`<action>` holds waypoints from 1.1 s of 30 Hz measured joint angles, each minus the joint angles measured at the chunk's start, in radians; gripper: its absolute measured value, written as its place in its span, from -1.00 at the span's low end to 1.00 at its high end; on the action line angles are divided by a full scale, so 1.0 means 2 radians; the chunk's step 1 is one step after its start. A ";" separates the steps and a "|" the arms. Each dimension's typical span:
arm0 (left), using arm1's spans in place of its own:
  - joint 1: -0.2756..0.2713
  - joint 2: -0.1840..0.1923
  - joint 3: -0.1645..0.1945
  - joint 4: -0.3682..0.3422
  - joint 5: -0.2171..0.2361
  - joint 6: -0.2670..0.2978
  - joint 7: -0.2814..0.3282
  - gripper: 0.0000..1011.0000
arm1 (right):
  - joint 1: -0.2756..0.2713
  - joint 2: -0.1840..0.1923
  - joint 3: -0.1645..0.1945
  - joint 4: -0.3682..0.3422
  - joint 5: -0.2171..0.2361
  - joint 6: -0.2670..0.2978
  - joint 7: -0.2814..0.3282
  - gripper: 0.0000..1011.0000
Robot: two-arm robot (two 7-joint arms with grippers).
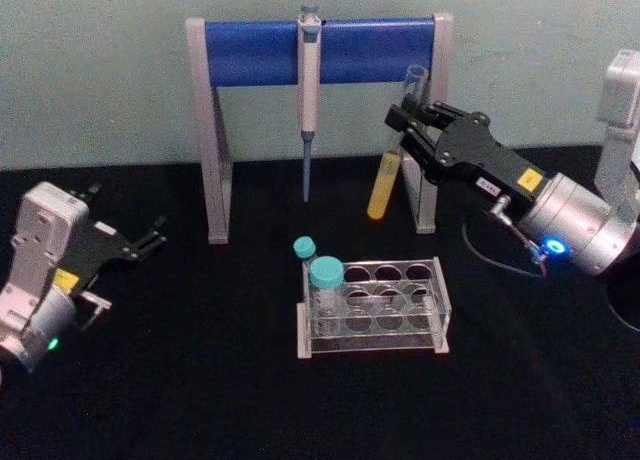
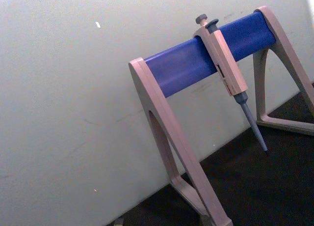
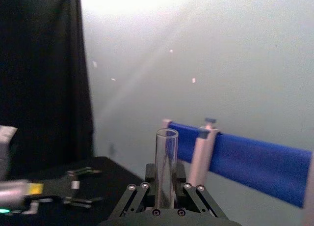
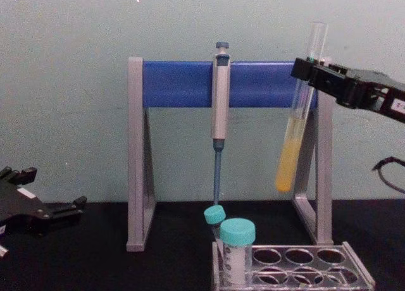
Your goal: Pick up the test tube from the test tube rack, shake it, then place it back into the test tube rack.
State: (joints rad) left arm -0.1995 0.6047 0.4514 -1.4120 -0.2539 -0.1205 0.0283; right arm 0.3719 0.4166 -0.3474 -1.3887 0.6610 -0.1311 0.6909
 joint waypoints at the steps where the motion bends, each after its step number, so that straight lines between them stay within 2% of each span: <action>1: 0.000 0.000 0.000 0.000 0.000 0.000 0.000 0.98 | 0.001 0.002 0.000 0.001 0.008 0.007 0.007 -0.55; 4: 0.000 0.000 0.000 0.000 0.000 0.000 0.000 0.98 | 0.004 0.013 -0.004 0.003 0.033 0.031 0.031 -0.55; 6: 0.000 0.000 0.000 0.000 0.000 0.000 0.000 0.98 | 0.006 0.020 -0.006 0.003 0.040 0.042 0.041 -0.55; 9: 0.000 0.000 0.000 0.000 0.000 0.000 0.000 0.98 | 0.007 0.042 -0.013 -0.003 0.044 0.060 0.052 -0.55; 12: 0.000 0.000 0.000 0.000 0.000 0.000 0.000 0.98 | 0.007 0.052 -0.014 -0.008 0.044 0.065 0.053 -0.55; 14: 0.000 0.000 0.000 0.000 0.000 0.000 0.000 0.98 | 0.004 0.070 -0.016 -0.020 0.038 0.068 0.048 -0.55; 17: 0.000 0.000 0.000 0.000 0.000 0.000 0.000 0.98 | 0.002 0.080 -0.016 -0.028 0.027 0.064 0.035 -0.55; 20: 0.000 0.000 0.000 0.000 0.000 0.000 0.000 0.98 | -0.001 0.089 -0.017 -0.038 0.003 0.049 0.008 -0.55; 21: 0.000 0.000 0.000 0.000 0.000 0.000 0.000 0.98 | -0.001 0.091 -0.018 -0.041 -0.012 0.040 -0.008 -0.55; 23: 0.000 0.000 0.000 0.000 0.000 0.000 0.000 0.98 | -0.001 0.091 -0.019 -0.044 -0.030 0.031 -0.024 -0.55; 24: 0.000 0.000 0.000 0.000 0.000 0.000 0.000 0.98 | -0.001 0.088 -0.020 -0.046 -0.048 0.022 -0.039 -0.55; 27: 0.000 0.000 0.000 0.000 0.000 0.000 0.000 0.98 | 0.000 0.078 -0.020 -0.045 -0.075 0.003 -0.062 -0.55; 29: 0.000 0.000 0.000 0.000 0.000 0.000 0.000 0.98 | 0.001 0.069 -0.018 -0.042 -0.081 -0.004 -0.070 -0.55; 30: 0.000 0.000 0.000 0.000 0.000 0.000 0.000 0.98 | 0.003 0.059 -0.016 -0.037 -0.081 -0.011 -0.076 -0.55; 33: 0.000 0.000 0.000 0.000 0.000 0.000 0.000 0.98 | 0.006 0.037 -0.010 -0.023 -0.069 -0.020 -0.075 -0.55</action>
State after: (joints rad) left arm -0.1995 0.6047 0.4514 -1.4120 -0.2539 -0.1205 0.0283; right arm 0.3831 0.4905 -0.3668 -1.4344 0.5232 -0.1713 0.5401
